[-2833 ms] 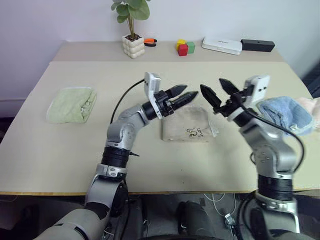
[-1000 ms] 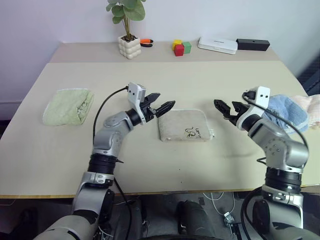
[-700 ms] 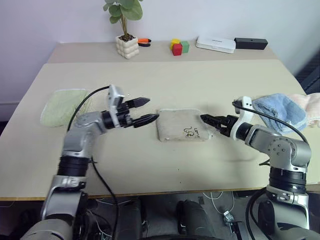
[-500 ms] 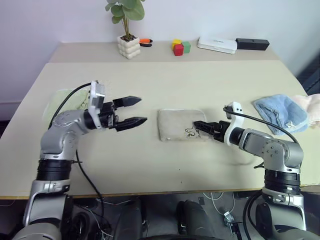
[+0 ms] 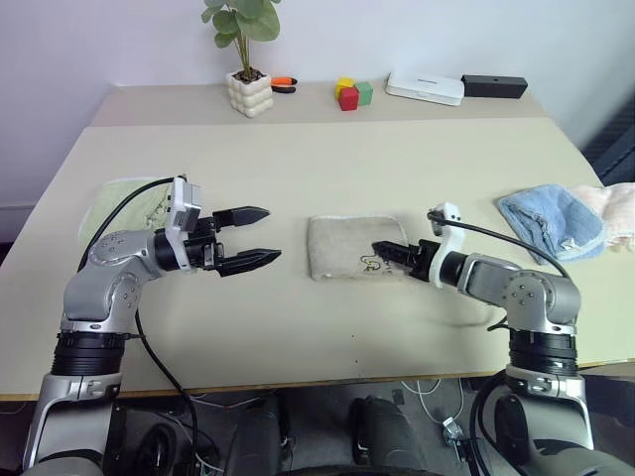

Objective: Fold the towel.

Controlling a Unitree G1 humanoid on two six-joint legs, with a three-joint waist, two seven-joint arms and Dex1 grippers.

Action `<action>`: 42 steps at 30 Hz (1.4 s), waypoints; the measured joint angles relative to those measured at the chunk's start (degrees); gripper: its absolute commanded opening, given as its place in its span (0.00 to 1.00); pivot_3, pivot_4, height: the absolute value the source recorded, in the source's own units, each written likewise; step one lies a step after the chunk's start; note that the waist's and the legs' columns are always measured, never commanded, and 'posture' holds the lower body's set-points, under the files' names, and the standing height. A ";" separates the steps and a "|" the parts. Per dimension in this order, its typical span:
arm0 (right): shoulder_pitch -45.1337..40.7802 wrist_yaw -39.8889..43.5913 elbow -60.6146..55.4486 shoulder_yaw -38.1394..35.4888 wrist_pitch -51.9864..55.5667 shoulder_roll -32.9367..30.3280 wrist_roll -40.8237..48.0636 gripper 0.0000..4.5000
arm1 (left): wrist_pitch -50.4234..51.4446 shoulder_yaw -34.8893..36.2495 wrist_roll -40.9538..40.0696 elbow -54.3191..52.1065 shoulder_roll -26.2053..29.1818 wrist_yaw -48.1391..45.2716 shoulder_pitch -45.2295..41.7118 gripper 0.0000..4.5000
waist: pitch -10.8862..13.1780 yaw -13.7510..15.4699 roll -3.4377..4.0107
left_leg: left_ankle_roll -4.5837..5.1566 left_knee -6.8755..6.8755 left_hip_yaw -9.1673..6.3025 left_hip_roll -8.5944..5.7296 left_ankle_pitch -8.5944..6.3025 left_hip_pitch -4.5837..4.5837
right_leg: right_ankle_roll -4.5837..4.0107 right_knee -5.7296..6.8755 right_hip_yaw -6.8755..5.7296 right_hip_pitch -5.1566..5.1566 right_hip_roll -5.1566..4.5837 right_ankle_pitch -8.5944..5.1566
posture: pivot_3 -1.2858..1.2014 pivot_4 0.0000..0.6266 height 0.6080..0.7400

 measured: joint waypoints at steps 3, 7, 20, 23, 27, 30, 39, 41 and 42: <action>-0.44 0.07 1.16 0.32 0.50 0.40 0.27 0.04 | -0.31 -0.09 0.34 -0.26 -0.24 0.84 0.21 1.00 | 0.01 0.18 0.01 | 0.00 0.00 0.09 -0.02 0.00 -0.03 | 0.00 -0.01 0.01 -0.01 -0.01 0.00 | 0.52 0.24 0.96; -1.65 -0.39 2.36 -1.33 0.34 1.46 0.58 0.01 | -1.10 -0.11 0.86 -0.29 -0.32 1.41 0.39 1.00 | 0.01 0.27 0.01 | -0.01 0.01 0.13 -0.02 0.01 -0.02 | 0.00 -0.01 0.01 -0.01 -0.01 0.00 | 0.52 0.24 0.96; -5.42 -18.32 -2.98 -32.83 -12.20 2.80 16.25 0.01 | -7.39 -0.87 3.58 7.52 -5.35 2.49 -3.61 1.00 | 0.05 0.49 0.06 | -0.02 0.01 0.18 -0.06 0.01 -0.06 | 0.02 -0.03 0.01 -0.01 -0.02 0.01 | 0.52 0.24 0.96; -6.20 -23.36 -3.16 -37.59 -19.15 0.33 16.79 0.01 | -8.53 -1.98 4.61 10.02 -6.72 2.23 -4.79 1.00 | 0.05 0.36 0.06 | -0.03 -0.04 0.18 -0.05 0.02 -0.03 | 0.02 -0.02 0.01 -0.02 -0.01 0.01 | 0.52 0.24 0.96; -5.23 -27.84 -1.34 -39.96 -25.64 -1.53 15.73 0.01 | -9.26 -3.02 5.11 11.84 -8.36 1.44 -6.76 1.00 | 0.06 0.23 0.07 | -0.03 -0.06 0.21 -0.05 0.03 -0.02 | 0.03 -0.01 0.03 -0.03 0.00 0.01 | 0.52 0.24 0.96; -3.35 -28.18 -0.51 -39.99 -27.78 -1.58 15.77 0.01 | -9.78 -3.12 5.21 11.90 -8.37 0.84 -7.37 1.00 | 0.07 0.14 0.12 | -0.04 -0.12 0.25 -0.05 0.04 0.03 | 0.03 -0.01 0.09 -0.04 0.00 0.01 | 0.52 0.24 0.96; -2.79 -25.93 9.84 -39.82 -33.62 -5.45 16.00 0.01 | -9.72 -3.12 5.29 12.30 -8.05 0.22 -7.27 1.00 | 0.10 0.34 0.18 | -0.04 -0.07 0.25 -0.06 0.05 0.03 | 0.03 -0.01 0.10 -0.01 0.00 0.01 | 0.52 0.24 0.96; -2.83 -25.84 12.92 -39.70 -34.70 -5.74 15.93 0.01 | -9.66 -3.12 5.29 12.04 -8.05 0.44 -7.02 1.00 | 0.11 0.28 0.18 | -0.04 -0.08 0.26 -0.06 0.04 0.03 | 0.03 0.00 0.10 -0.02 0.00 0.01 | 0.52 0.24 0.96; -2.83 -25.75 14.40 -39.64 -35.25 -5.86 15.80 0.01 | -9.67 -3.11 5.29 11.90 -8.06 0.72 -6.89 1.00 | 0.11 0.28 0.19 | -0.04 -0.08 0.26 -0.06 0.05 0.03 | 0.03 0.00 0.10 -0.02 0.00 0.01 | 0.52 0.24 0.96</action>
